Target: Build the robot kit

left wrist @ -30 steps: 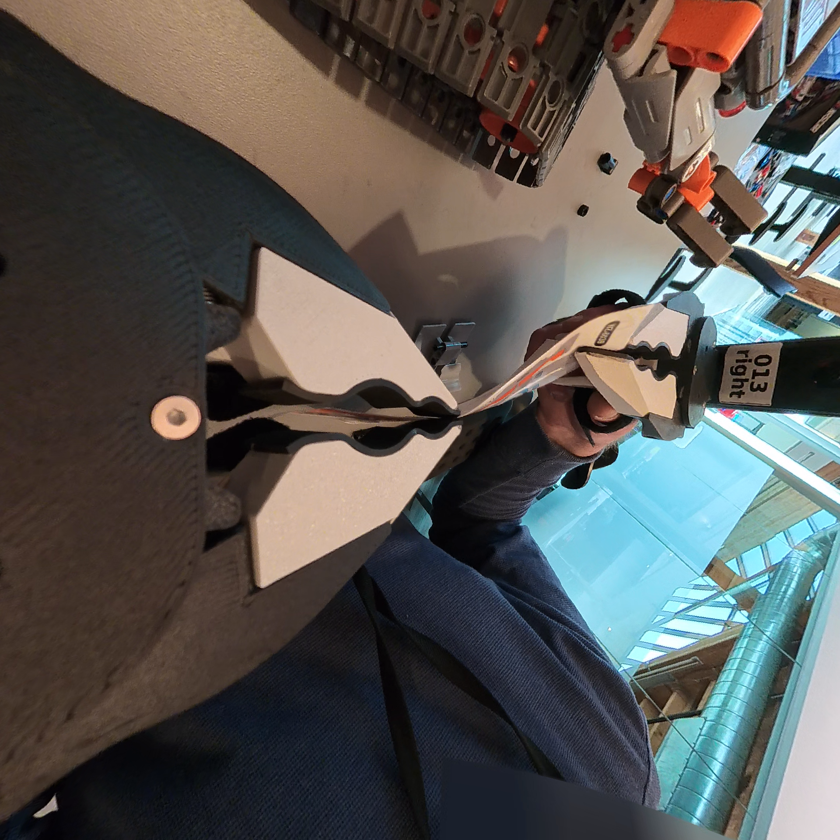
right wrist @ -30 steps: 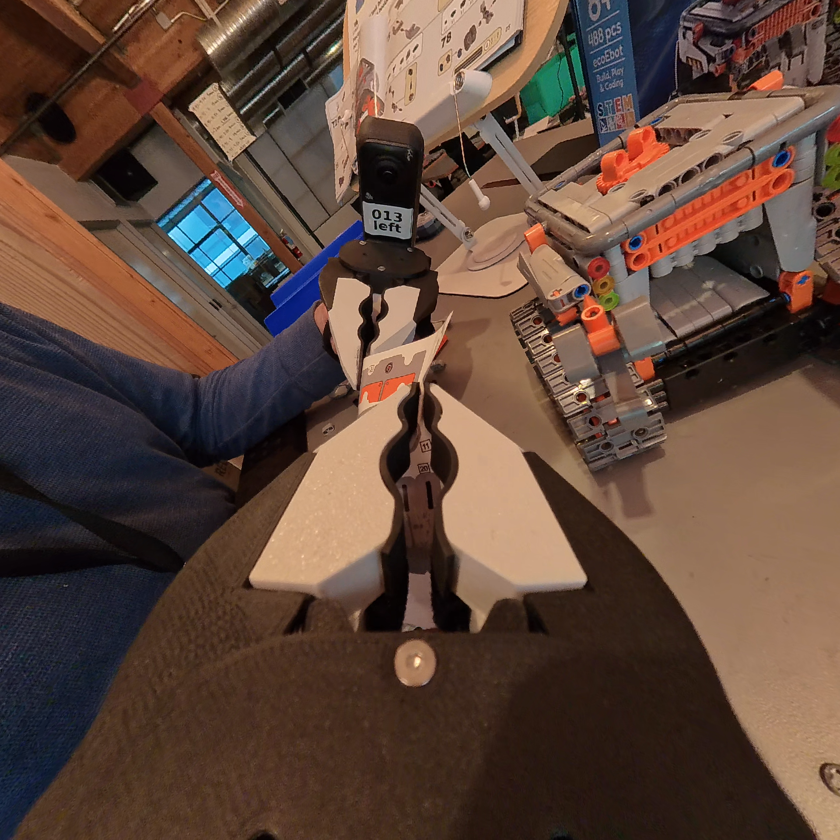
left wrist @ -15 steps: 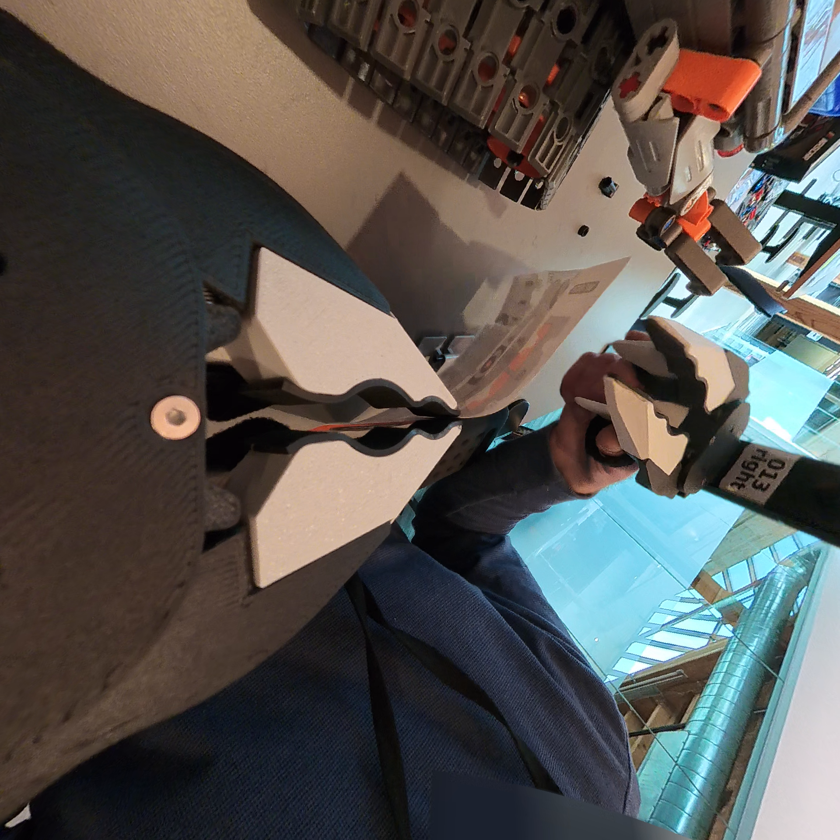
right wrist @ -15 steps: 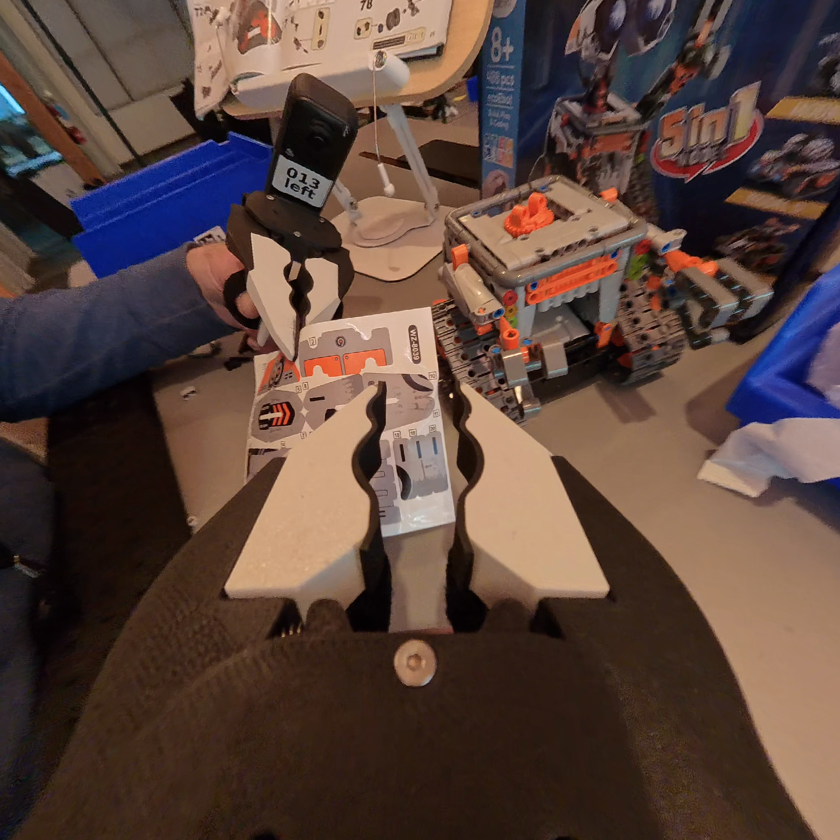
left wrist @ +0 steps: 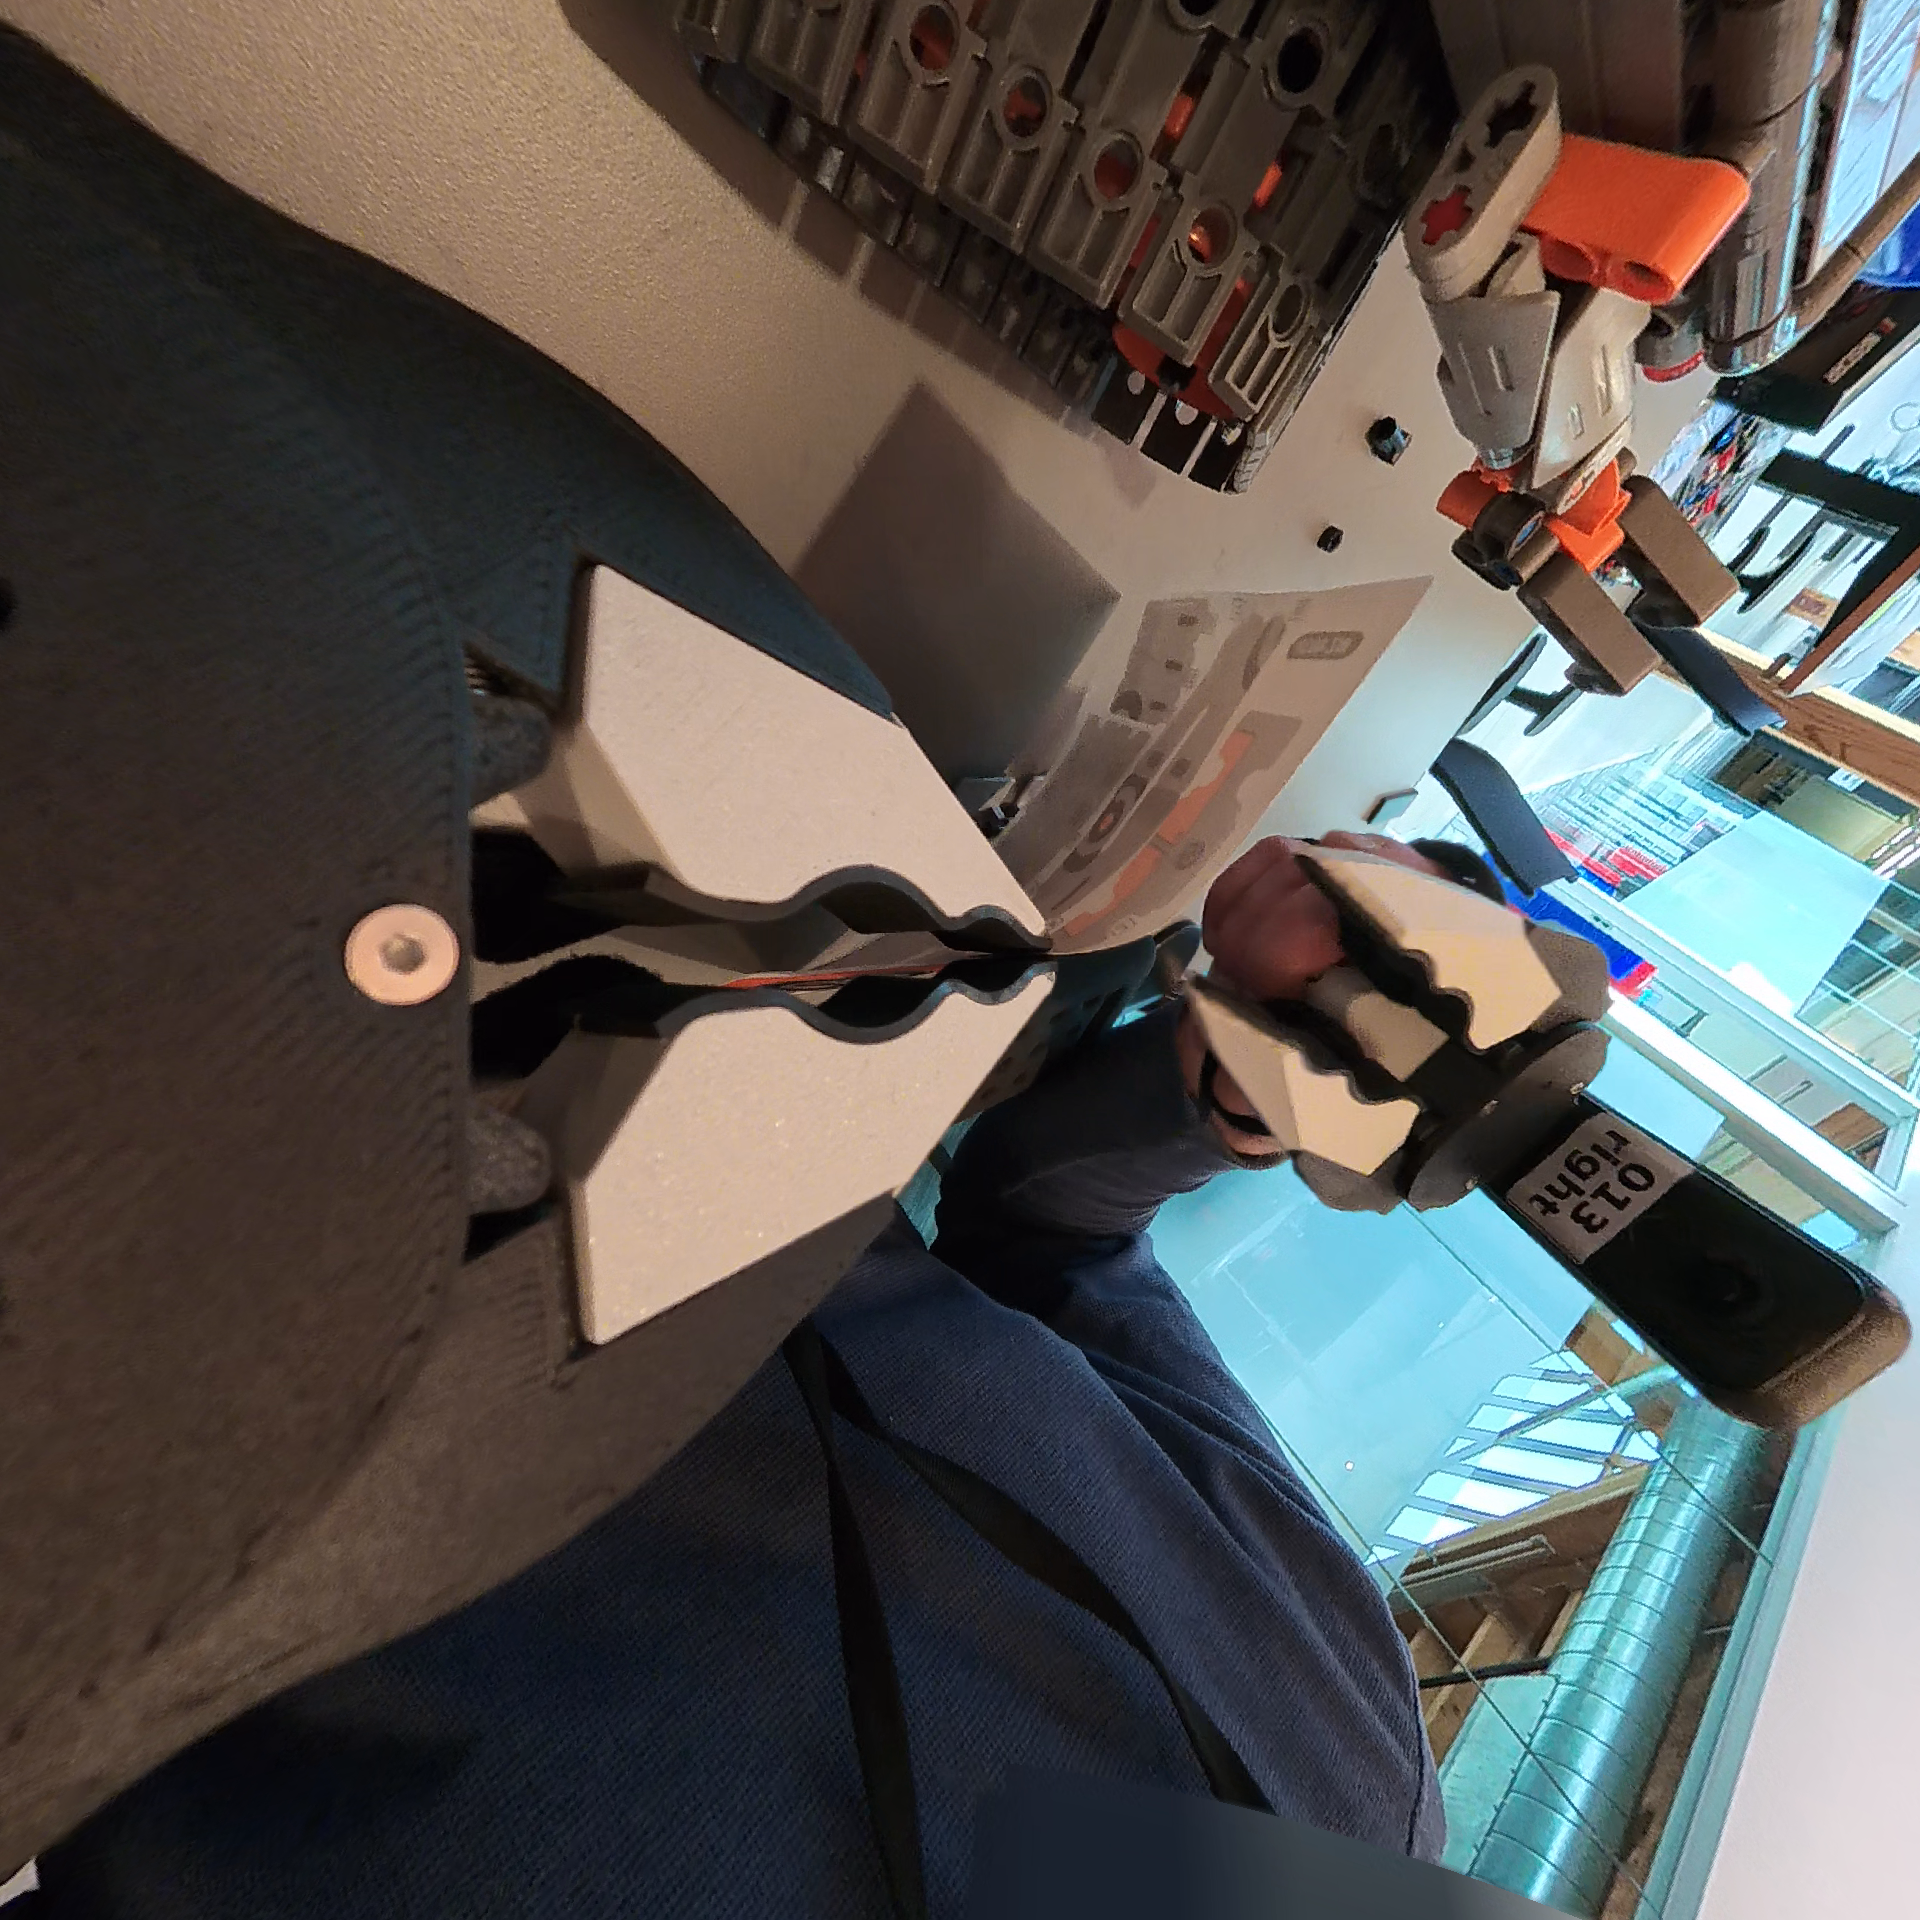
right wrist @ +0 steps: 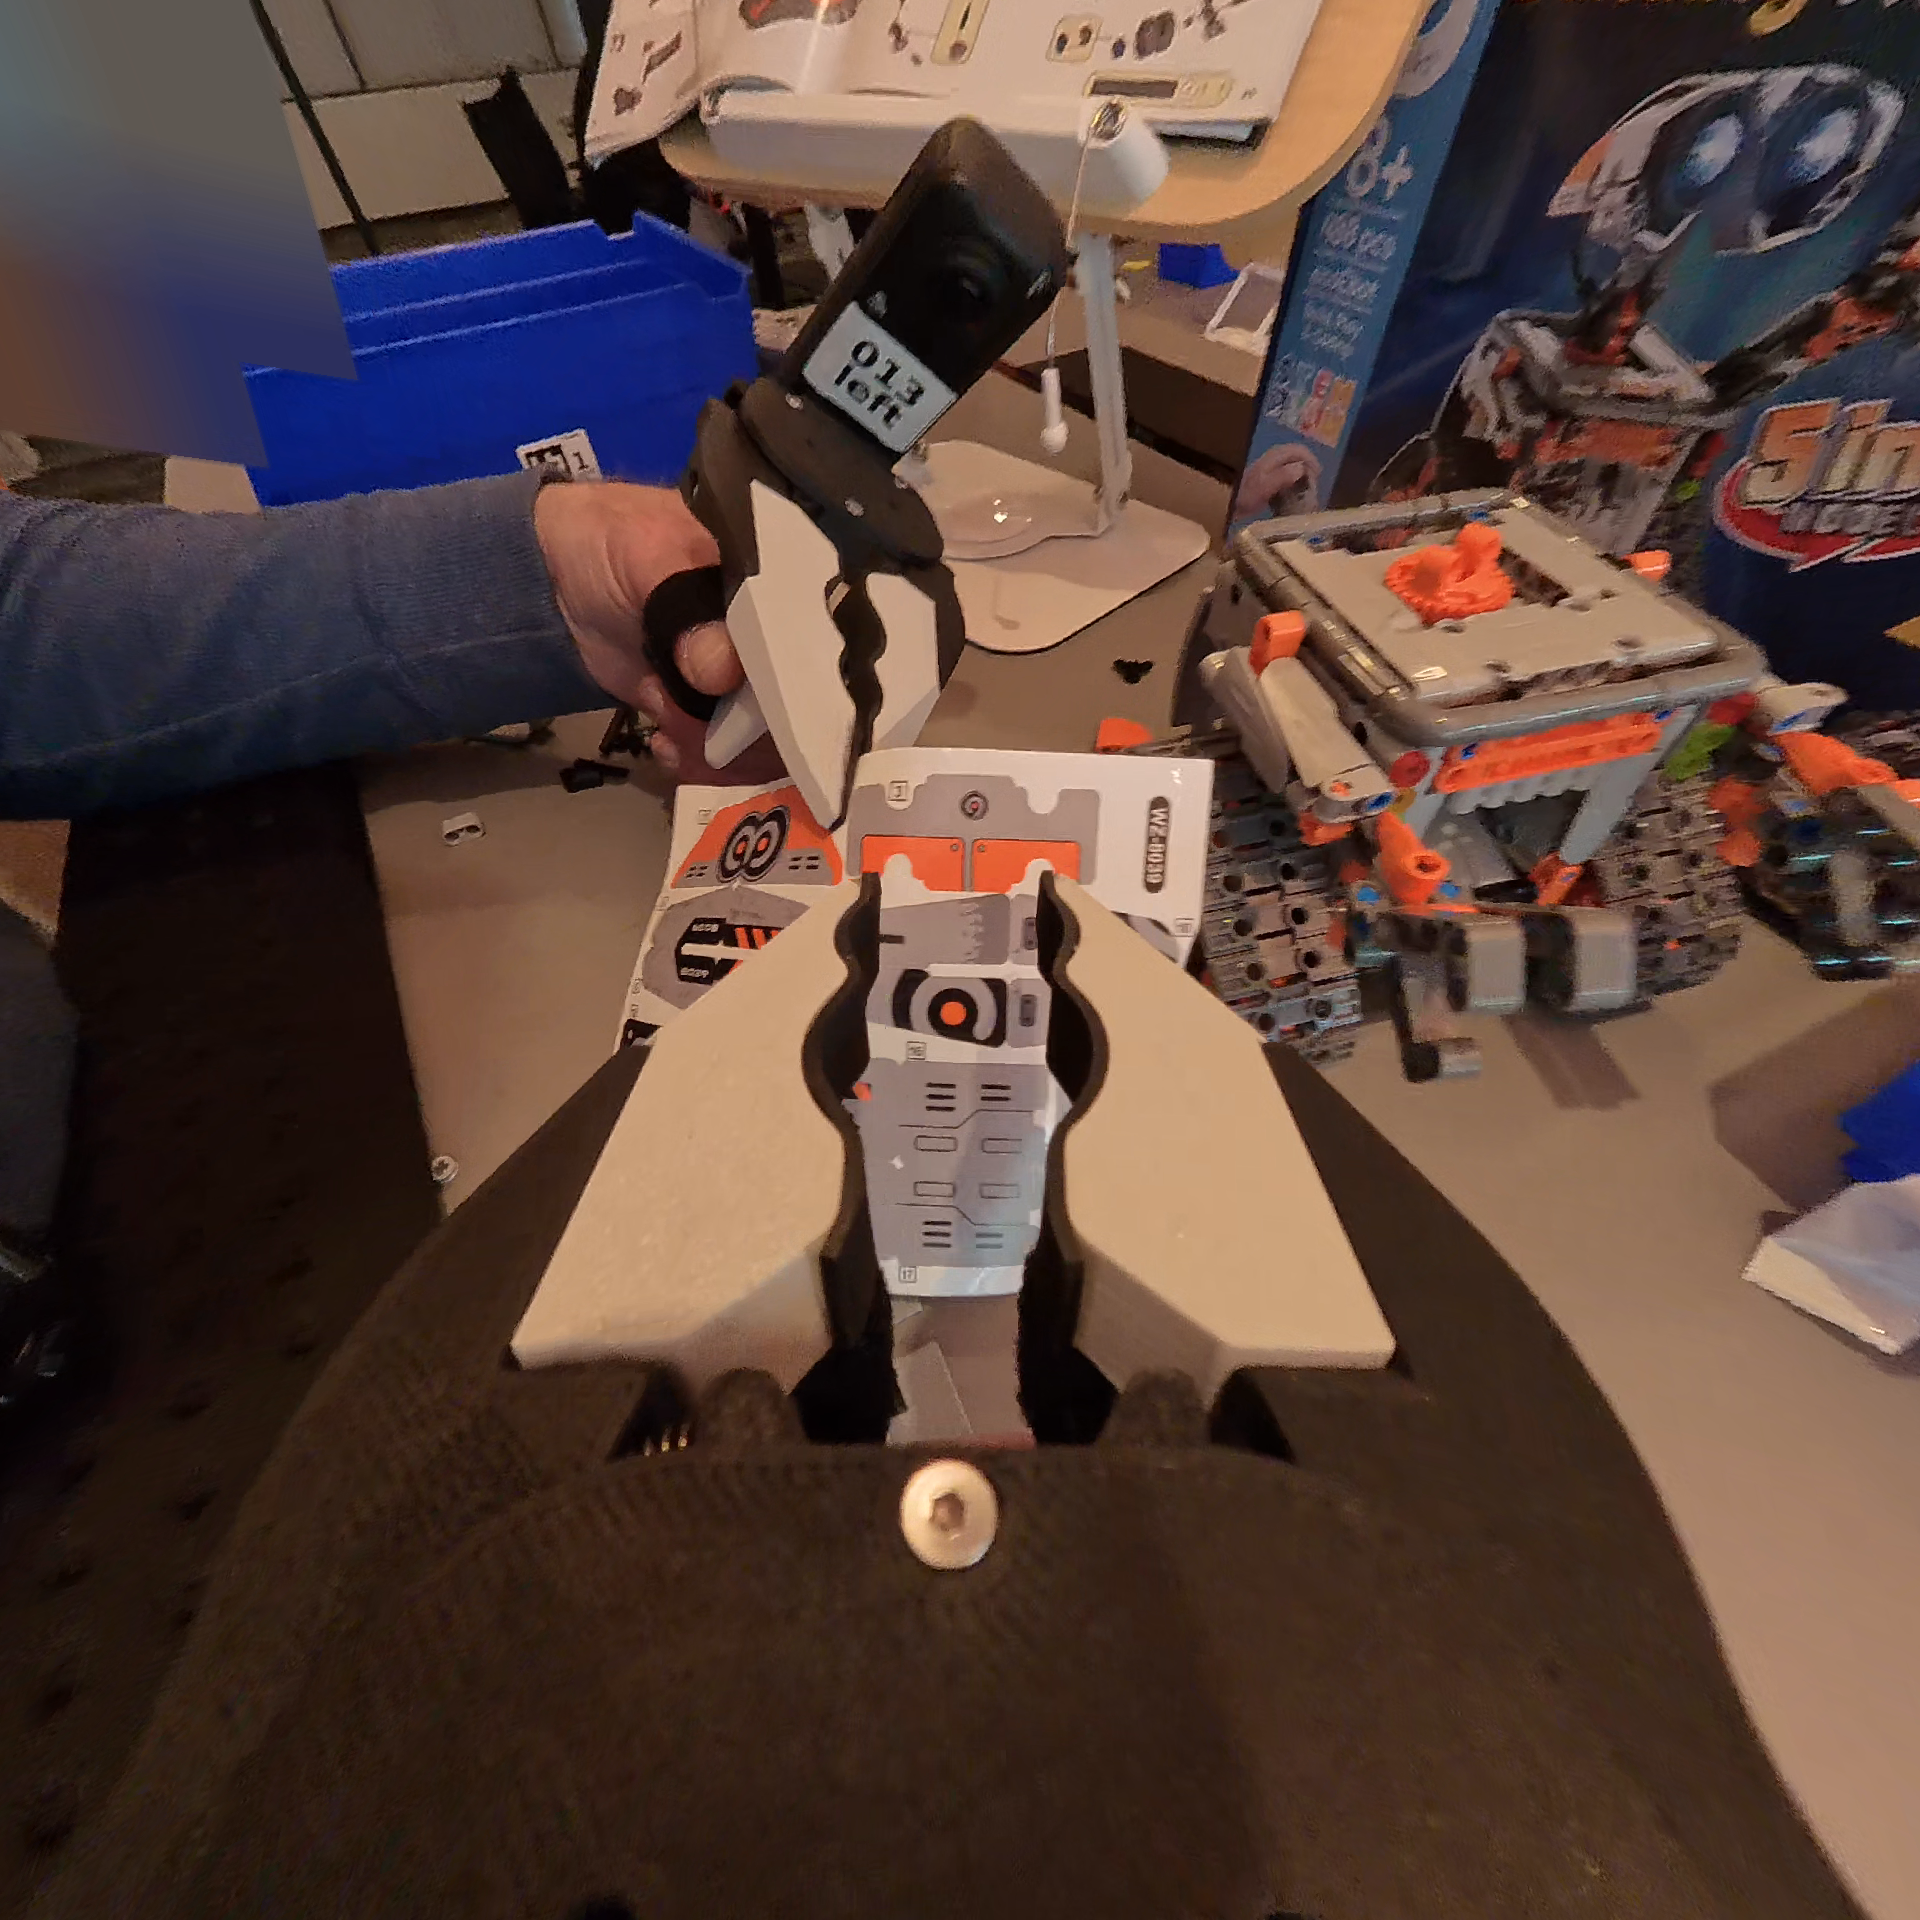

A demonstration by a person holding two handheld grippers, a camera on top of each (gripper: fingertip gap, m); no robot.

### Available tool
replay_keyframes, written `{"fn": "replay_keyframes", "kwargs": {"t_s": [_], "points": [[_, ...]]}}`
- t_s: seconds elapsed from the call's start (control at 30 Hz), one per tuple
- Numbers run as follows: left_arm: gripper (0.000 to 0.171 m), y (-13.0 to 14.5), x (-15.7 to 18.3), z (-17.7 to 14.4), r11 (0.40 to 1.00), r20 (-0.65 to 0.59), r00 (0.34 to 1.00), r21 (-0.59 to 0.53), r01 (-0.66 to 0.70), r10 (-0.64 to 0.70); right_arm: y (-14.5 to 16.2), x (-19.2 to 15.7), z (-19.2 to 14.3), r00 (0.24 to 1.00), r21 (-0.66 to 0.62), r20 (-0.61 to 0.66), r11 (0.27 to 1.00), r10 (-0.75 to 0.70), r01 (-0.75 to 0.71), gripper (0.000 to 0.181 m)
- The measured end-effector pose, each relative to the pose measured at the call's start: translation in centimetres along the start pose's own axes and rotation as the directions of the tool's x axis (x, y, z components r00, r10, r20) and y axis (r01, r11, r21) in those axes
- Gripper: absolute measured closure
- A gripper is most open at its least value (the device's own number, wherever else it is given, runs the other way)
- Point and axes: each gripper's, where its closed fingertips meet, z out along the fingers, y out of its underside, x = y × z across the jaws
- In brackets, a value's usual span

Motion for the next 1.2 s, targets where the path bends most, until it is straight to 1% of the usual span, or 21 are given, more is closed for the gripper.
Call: {"fn": "replay_keyframes", "kwargs": {"t_s": [0.23, 0.37, 0.43, 0.57, 0.63, 0.73, 0.97, 1.2], "points": [[0.171, 0.0, -0.1, 0.0, 1.000, -0.002, 1.000, 0.008, 0.006, -0.006, 0.8, -1.4, 1.5, 0.999, -0.032, 0.025, 0.999, -0.042, 0.043, 0.154], [0.171, -0.1, -0.1, 0.1, 1.000, -0.006, 1.000, 0.012, 0.005, -0.005, 0.9, -2.0, 1.8, 0.998, -0.030, 0.027, 0.997, -0.064, 0.065, 0.157], [0.171, -0.1, -0.1, 0.2, 1.000, -0.007, 1.000, 0.010, 0.006, -0.006, 1.0, -2.1, 2.0, 0.997, -0.034, 0.019, 0.996, -0.081, 0.082, 0.159], [0.171, -0.1, 0.1, 0.4, 1.000, -0.018, 1.000, 0.013, 0.008, -0.008, 0.5, -2.1, 2.1, 0.996, -0.011, 0.006, 0.996, -0.085, 0.085, 0.158], [0.171, -0.1, 0.2, 0.5, 1.000, -0.023, 1.000, 0.012, 0.006, -0.006, 0.8, -2.1, 2.4, 0.995, -0.025, 0.000, 0.995, -0.097, 0.097, 0.159], [0.171, -0.1, 0.4, 0.7, 1.000, -0.032, 0.999, 0.011, 0.005, -0.005, 1.0, -2.3, 2.7, 0.996, -0.032, 0.011, 0.995, -0.091, 0.091, 0.162], [0.171, -0.2, 0.8, 0.9, 1.000, -0.052, 0.999, 0.014, -0.006, 0.007, 0.6, -2.9, 2.8, 0.997, 0.010, 0.071, 0.999, -0.039, 0.038, 0.167], [0.171, -0.3, 0.9, 0.9, 1.000, -0.058, 0.998, 0.021, -0.012, 0.014, 0.4, -3.0, 2.7, 0.995, 0.031, 0.098, 1.000, -0.008, 0.005, 0.171]]}}
